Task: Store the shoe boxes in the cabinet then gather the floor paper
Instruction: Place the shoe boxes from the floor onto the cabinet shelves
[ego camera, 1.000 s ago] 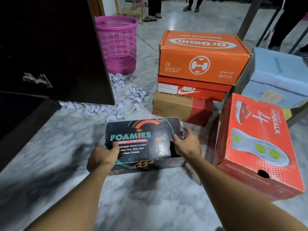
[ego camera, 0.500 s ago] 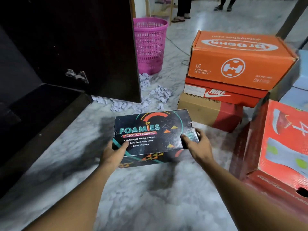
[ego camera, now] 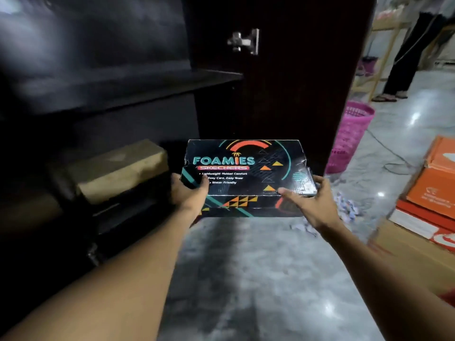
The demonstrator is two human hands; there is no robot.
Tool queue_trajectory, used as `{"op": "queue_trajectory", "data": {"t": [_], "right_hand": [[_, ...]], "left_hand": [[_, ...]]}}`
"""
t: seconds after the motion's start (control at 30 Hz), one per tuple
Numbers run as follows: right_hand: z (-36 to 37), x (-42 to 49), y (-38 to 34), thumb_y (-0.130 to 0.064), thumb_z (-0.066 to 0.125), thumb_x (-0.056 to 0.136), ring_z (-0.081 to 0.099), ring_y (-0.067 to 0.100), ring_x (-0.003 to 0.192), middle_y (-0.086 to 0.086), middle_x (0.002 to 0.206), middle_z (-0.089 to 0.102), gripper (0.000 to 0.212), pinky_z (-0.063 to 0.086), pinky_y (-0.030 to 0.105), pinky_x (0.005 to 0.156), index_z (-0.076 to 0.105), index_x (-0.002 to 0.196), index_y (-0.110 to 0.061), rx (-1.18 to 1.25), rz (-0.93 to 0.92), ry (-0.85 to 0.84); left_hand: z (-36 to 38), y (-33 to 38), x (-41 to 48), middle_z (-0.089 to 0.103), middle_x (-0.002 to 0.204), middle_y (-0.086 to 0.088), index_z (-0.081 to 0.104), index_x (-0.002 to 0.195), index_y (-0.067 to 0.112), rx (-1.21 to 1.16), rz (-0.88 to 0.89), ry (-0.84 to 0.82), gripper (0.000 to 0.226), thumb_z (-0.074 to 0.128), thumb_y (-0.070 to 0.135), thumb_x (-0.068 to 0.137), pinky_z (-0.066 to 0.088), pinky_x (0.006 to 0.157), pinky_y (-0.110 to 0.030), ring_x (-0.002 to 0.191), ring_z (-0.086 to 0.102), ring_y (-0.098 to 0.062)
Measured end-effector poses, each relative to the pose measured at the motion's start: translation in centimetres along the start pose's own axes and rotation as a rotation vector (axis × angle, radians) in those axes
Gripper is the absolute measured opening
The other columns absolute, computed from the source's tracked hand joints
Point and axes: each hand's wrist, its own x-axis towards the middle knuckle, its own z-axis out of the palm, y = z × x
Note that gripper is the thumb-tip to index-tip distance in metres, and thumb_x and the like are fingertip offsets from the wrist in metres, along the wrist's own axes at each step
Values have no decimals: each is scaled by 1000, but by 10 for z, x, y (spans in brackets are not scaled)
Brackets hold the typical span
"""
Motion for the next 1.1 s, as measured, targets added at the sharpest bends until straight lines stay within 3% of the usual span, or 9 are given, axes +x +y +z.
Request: {"op": "queue_trajectory", "data": {"t": [0.1,0.23,0.4,0.53,0.6,0.73,0.87,0.97,1.1], "right_hand": [[43,30,-48,-37,93,52,65,8,102,-1,119,63,97,57,20,78,43,130,-11,42,-55,-74],[104,63,-88,-36,92,57,60,13,110,-2,124,59,102,51,26,93,39,140,-10,85,-107,-149],[175,91,-96,-16,89,67,59,-3,85,-9,106,61,85,49,7,56,40,136,-14,147,-149,-269],[222,106,-90,-40,97,43,64,16,108,-5,118,63,113,57,38,88,35,137,-24,120,-164,-457],[245,113,-89,-32,97,48,62,21,113,-1,123,61,106,50,49,100,35,134,-26,87,-197,-537],[287,122,-87,-53,94,44,53,18,121,-3,131,48,111,47,46,105,37,137,-35,32,-213,-587],[315,125,-75,-47,87,65,35,24,136,5,144,31,104,34,41,115,28,148,-26,-43,-218,-577],[333,126,-68,-66,85,49,29,27,142,-2,151,16,121,38,47,112,24,149,-36,-40,-183,-557],[350,132,-69,-15,67,91,8,17,145,-2,162,-18,92,26,8,105,5,156,-35,-58,-160,-635]], "left_hand": [[-28,25,22,67,107,-14,53,103,9,-73,44,248,57,74,46,66,53,88,-40,105,62,-36],[-56,43,38,56,120,-18,50,117,2,-54,87,433,65,79,37,70,48,87,-41,106,58,-39],[-72,29,62,52,122,-23,48,125,-3,7,95,580,78,82,37,69,46,89,-41,107,56,-41],[-83,10,85,52,124,-26,46,131,-6,3,66,673,90,81,43,65,45,92,-39,110,55,-40],[-88,1,99,51,124,-27,45,136,-4,9,60,707,94,78,47,63,45,95,-42,113,54,-42],[-100,-9,124,39,141,-23,33,147,7,75,-12,700,92,78,43,75,38,106,-42,129,42,-42],[-107,-19,150,34,148,-18,30,148,11,169,-49,656,92,75,49,77,36,109,-46,136,37,-41],[-110,-29,164,33,151,-19,30,150,14,167,-13,592,91,76,45,79,38,108,-44,139,35,-38],[-116,-29,182,25,158,-19,24,154,17,245,-12,527,86,65,52,86,34,110,-42,145,25,-33]]}}
